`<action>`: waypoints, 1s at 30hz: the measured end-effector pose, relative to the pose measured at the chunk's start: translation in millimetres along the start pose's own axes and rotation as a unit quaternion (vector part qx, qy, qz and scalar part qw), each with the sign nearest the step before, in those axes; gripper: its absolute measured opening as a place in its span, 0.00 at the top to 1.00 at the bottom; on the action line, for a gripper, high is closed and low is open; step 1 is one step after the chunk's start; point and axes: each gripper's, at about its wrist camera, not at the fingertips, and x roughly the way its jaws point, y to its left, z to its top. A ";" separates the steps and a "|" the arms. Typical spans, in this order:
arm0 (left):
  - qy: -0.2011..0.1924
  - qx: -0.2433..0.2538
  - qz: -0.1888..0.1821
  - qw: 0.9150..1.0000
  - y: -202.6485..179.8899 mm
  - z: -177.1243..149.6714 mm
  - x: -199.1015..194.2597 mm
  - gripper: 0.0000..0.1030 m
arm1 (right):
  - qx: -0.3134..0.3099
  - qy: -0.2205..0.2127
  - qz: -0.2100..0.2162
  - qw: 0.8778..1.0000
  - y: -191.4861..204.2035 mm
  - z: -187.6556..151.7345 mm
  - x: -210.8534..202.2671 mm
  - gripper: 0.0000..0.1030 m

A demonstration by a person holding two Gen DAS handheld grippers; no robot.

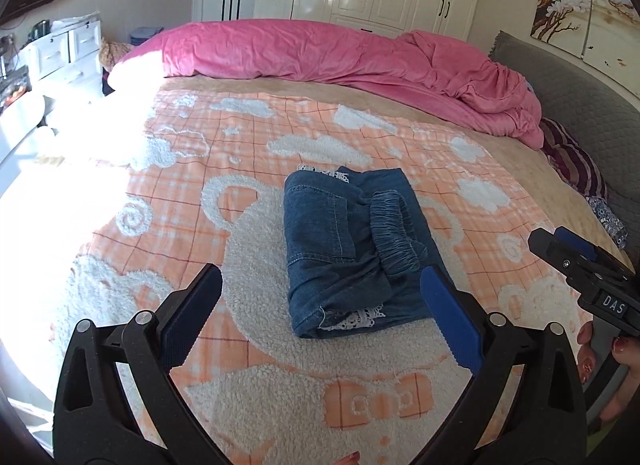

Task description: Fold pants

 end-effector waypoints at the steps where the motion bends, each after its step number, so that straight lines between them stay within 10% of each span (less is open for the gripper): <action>1: -0.001 0.001 0.001 1.000 -1.5 -0.7 -2.7 0.09 | 0.001 -0.001 -0.001 1.000 0.9 -0.9 -4.5 0.05; 30: -0.026 0.024 0.005 0.999 -27.1 -58.8 -67.0 0.09 | -0.017 -0.037 0.008 0.999 9.1 -47.6 -86.1 0.04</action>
